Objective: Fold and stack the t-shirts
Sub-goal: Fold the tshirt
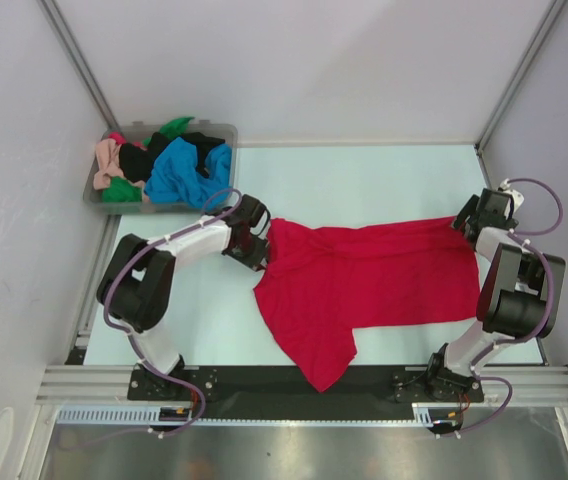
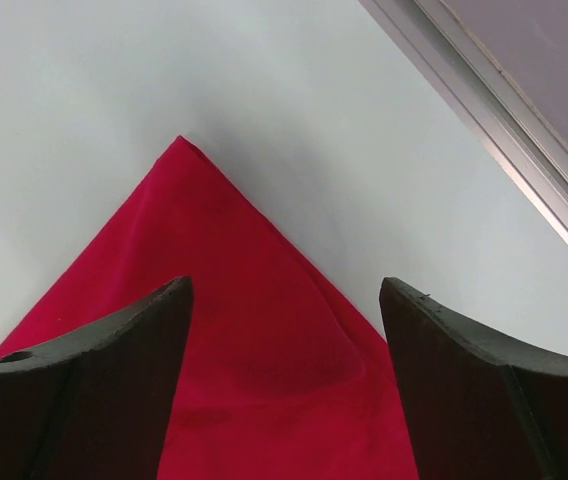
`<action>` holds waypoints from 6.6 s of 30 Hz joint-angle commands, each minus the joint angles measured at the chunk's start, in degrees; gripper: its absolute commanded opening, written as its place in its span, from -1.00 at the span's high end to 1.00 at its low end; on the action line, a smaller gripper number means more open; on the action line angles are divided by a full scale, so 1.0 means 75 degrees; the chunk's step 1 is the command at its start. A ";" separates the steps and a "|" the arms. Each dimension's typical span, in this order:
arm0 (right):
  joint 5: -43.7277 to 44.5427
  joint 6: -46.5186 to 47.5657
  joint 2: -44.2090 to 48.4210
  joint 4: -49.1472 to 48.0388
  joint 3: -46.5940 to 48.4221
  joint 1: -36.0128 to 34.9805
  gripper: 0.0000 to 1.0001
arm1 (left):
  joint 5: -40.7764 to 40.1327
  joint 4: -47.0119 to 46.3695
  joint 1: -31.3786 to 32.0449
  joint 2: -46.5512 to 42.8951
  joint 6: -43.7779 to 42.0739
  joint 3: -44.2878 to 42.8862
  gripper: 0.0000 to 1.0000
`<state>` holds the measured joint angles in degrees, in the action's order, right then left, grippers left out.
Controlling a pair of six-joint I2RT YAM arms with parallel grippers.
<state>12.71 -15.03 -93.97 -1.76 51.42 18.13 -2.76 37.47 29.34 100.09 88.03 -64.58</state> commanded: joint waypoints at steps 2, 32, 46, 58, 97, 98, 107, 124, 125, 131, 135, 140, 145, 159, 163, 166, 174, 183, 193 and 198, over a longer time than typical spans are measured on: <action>0.0274 -0.0246 -0.0290 0.0000 0.0503 0.0020 -0.61 | 0.0099 -0.0051 0.0014 0.0025 0.0052 -0.0132 0.61; -0.0136 -0.2062 -0.0115 0.1079 0.0422 0.0758 -0.04 | -0.0616 -0.0309 0.0002 -0.0689 -0.0745 0.0009 1.00; -0.0429 -0.2672 -0.0068 0.1312 0.0281 0.0805 0.09 | -0.0651 -0.0321 -0.0033 -0.0772 -0.0827 -0.0027 1.00; -0.0570 -0.3036 -0.0267 0.1078 0.0234 0.0817 0.47 | -0.0686 -0.0321 -0.0057 -0.0783 -0.0944 -0.0143 1.00; -0.0769 -0.1922 0.0823 0.0352 0.0106 0.0922 1.00 | -0.2116 -0.4667 -0.0315 -0.3853 -0.5689 0.1882 1.00; -0.0769 -0.1911 0.0823 0.0189 0.0012 0.0934 1.00 | -0.2035 -0.4958 -0.0315 -0.3981 -0.5876 0.2150 1.00; -0.0804 -0.1712 0.1138 -0.0187 -0.0632 0.0969 1.00 | -0.1482 -0.5957 -0.0105 -0.3983 -0.6393 0.2926 1.00; -0.2138 -0.1816 -0.0697 -0.1571 0.2220 0.1145 1.00 | -0.1273 -0.6964 -0.0818 -0.1699 -0.7634 0.0011 1.00; -0.2244 -0.1852 -0.0979 -0.1512 0.2528 0.1134 1.00 | -0.1272 -0.7000 -0.0865 -0.1291 -0.7659 -0.0189 1.00; -0.2621 -0.1969 -0.2738 -0.1571 0.4215 0.1052 1.00 | -0.0663 -0.7715 -0.1135 -0.0129 -0.7846 -0.1209 1.00; -0.2737 -0.1642 -0.3383 -0.1313 0.4897 0.0970 1.00 | -0.0593 -0.7785 -0.1158 0.0399 -0.7964 -0.1655 1.00; -0.2761 -0.1301 -0.3654 -0.1277 0.5179 0.0876 1.00 | -0.0428 -0.7937 -0.1194 0.0693 -0.8256 -0.1820 1.00; -0.2866 -0.0962 -0.3701 -0.1231 0.5319 0.0864 1.00 | -0.0160 -0.7914 -0.1240 0.0635 -0.8806 -0.2030 1.00; -0.3030 -0.0399 -0.2366 -0.1581 0.3576 0.0946 1.00 | 0.0744 -0.8371 -0.1217 -0.1028 -0.9416 0.0066 1.00; -0.3054 -0.0352 -0.1955 -0.1676 0.3036 0.1051 1.00 | 0.0802 -0.8418 -0.1217 -0.1637 -0.9674 0.0699 1.00; -0.3077 -0.0329 -0.1674 -0.1734 0.2591 0.1110 1.00 | 0.0896 -0.8488 -0.1217 -0.1942 -0.9721 0.1121 1.00; -0.2926 -0.0258 -0.1041 -0.1816 0.1641 0.1180 1.00 | 0.1083 -0.8547 -0.1030 -0.2458 -1.0014 0.1965 1.00; -0.2632 -0.0117 -0.0314 -0.1793 0.0506 0.1379 1.00 | 0.1037 -0.8360 -0.0819 -0.2845 -1.0283 0.2586 1.00; -0.2714 -0.0141 0.0096 -0.1723 -0.0281 0.1695 1.00 | 0.0978 -0.8067 -0.0678 -0.3350 -1.0495 0.3512 1.00; -0.2831 -0.0024 0.0061 -0.1489 -0.0188 0.1708 1.00 | 0.1037 -0.7915 -0.0584 -0.3373 -1.0752 0.3688 1.00</action>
<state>-8.47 -16.75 -95.77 -12.71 49.25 30.41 4.73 -21.67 24.40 76.93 10.20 -37.47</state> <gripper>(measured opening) 0.012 0.005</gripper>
